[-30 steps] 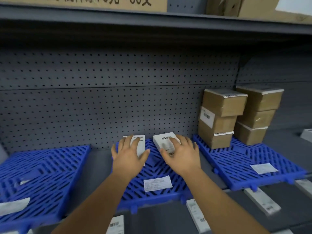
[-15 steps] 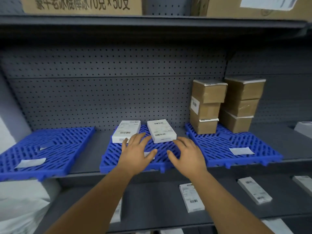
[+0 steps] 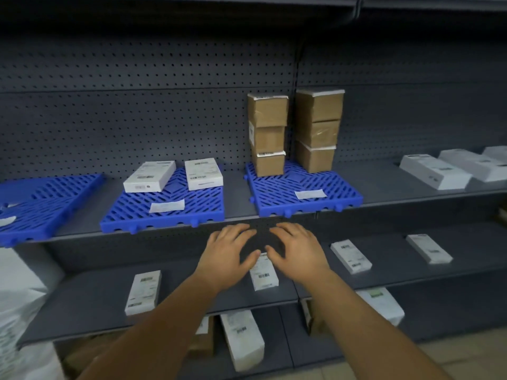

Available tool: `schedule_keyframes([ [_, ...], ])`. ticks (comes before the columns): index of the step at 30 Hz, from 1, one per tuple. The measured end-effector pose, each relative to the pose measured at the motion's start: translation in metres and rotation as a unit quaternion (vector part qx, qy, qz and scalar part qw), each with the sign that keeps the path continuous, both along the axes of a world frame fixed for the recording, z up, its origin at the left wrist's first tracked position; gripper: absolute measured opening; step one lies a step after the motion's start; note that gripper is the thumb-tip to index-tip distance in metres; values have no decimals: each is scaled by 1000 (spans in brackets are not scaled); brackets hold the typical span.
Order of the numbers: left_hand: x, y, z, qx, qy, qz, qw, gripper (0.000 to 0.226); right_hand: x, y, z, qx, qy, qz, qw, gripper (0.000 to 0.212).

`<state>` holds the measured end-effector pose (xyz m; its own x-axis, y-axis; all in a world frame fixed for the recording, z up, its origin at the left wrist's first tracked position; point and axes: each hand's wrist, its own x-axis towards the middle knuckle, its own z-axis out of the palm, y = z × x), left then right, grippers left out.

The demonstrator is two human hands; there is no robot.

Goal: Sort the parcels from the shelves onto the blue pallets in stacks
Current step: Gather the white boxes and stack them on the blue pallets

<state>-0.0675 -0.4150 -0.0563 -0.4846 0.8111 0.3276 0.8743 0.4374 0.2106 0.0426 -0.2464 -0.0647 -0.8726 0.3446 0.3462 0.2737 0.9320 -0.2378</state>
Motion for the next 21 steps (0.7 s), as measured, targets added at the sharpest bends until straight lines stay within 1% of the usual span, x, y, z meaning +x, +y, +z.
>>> schedule_keyframes([
  [4,18,37,-14,-25,-24,-40,999,70,24,28,-13,-4,-23,-19,1000,53],
  [8,28,77,-42,-48,-60,-76,994,70,45,57,-31,-31,-67,-55,996,62],
  [10,32,102,-55,-54,-73,-94,991,69,56,74,-42,-41,-100,-76,991,62],
  [12,36,129,-62,-65,-88,-108,988,63,69,94,-52,-36,-135,-98,985,63],
  [15,39,168,-69,-81,-103,-120,984,54,84,124,-61,-48,-158,-129,978,67],
  [17,40,193,-70,-77,-111,-127,983,54,89,144,-61,-54,-166,-150,973,74],
  [19,41,218,-72,-74,-115,-133,982,54,94,163,-60,-50,-161,-168,971,87],
  [21,44,240,-74,-75,-125,-140,979,54,101,179,-61,-53,-155,-187,969,92],
])
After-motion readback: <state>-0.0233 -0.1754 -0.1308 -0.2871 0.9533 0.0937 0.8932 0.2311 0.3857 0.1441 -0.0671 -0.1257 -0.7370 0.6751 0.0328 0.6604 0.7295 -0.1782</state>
